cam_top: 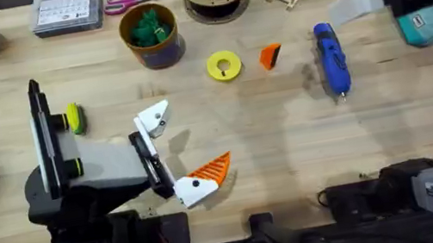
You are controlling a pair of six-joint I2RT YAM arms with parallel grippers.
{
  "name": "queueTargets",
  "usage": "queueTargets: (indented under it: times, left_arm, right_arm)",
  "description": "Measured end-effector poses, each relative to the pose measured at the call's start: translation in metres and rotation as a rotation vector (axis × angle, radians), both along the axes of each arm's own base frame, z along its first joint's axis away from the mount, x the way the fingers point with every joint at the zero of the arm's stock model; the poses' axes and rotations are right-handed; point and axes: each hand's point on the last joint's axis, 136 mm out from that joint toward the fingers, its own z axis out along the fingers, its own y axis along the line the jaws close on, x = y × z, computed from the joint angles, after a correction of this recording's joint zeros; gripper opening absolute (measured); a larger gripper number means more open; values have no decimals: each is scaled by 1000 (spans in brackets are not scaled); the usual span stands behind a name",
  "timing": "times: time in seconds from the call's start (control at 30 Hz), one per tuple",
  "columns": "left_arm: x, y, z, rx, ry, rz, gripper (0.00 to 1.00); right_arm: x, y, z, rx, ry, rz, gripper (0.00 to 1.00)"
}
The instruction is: Pick up the gripper from the table and insert it into the empty holder that is missing its gripper. Then pick up a screw, insert it into the mounting hole, and use the screwdriver to tighten it. Finally, clean up the table by picking up the vegetable and placing it into the bucket.
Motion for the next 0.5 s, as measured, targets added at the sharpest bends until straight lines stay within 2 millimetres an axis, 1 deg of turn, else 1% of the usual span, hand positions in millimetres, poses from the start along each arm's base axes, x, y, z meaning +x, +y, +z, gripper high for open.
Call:
queueTargets:
  times: [0.13,0.4,0.5]
  left_arm:
    - [0,0,0,0,0,0,985]
    - [0,0,0,0,0,0,985]
    - [0,0,0,0,0,0,985]
  right_arm:
    - [7,15,5,-8,16,61,998]
    - [17,46,-9,-26,129,166,998]
    - [22,58,-11,-33,169,201,998]
